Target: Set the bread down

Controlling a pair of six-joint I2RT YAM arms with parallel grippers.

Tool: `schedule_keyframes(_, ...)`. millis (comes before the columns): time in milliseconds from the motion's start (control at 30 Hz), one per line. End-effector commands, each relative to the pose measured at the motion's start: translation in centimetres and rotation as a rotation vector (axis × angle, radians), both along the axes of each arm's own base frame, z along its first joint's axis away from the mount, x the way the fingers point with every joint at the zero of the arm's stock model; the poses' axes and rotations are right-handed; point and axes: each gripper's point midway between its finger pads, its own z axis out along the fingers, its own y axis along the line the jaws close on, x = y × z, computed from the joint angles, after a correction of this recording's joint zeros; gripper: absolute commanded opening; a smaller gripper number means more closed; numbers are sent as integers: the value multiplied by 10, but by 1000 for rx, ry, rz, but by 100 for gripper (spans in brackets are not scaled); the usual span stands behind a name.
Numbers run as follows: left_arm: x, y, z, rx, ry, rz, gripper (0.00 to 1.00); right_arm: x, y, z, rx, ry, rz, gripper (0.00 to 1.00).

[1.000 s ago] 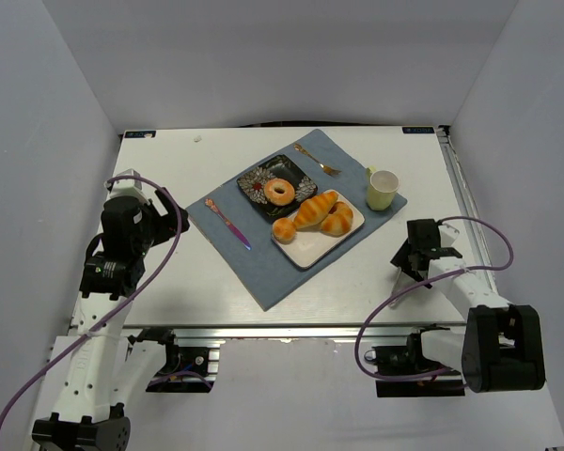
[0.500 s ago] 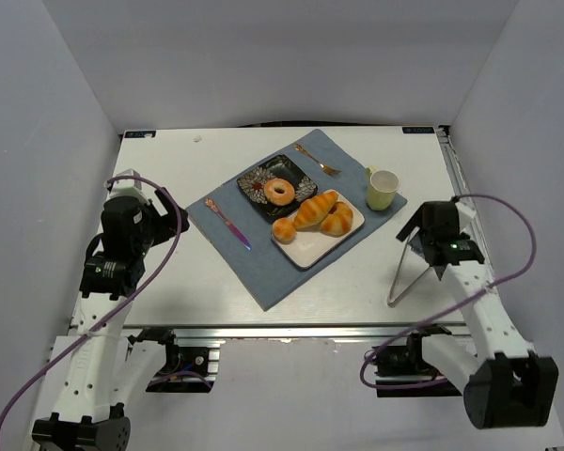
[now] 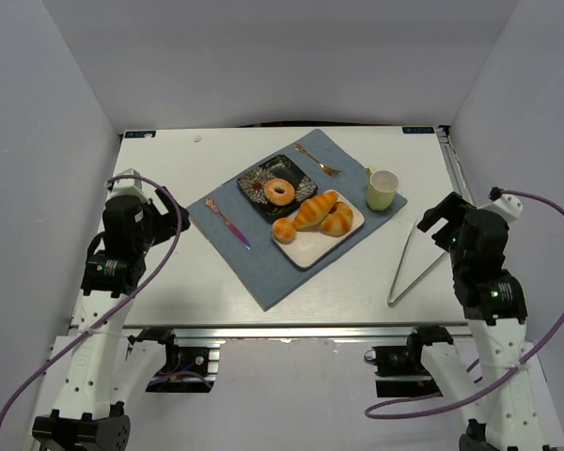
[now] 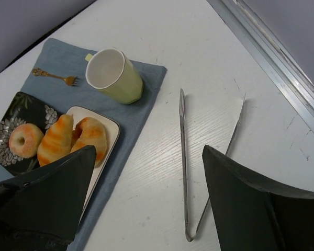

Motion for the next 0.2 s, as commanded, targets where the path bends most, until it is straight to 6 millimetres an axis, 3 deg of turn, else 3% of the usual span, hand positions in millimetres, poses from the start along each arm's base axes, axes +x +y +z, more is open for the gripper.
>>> schedule_keyframes(0,3,-3,1,-13,-16,-7,98,-4,1,6,-26,-54,30,89)
schedule_keyframes(167,3,-3,2,-12,-8,-7,98,-4,2,16,-77,-115,76,89)
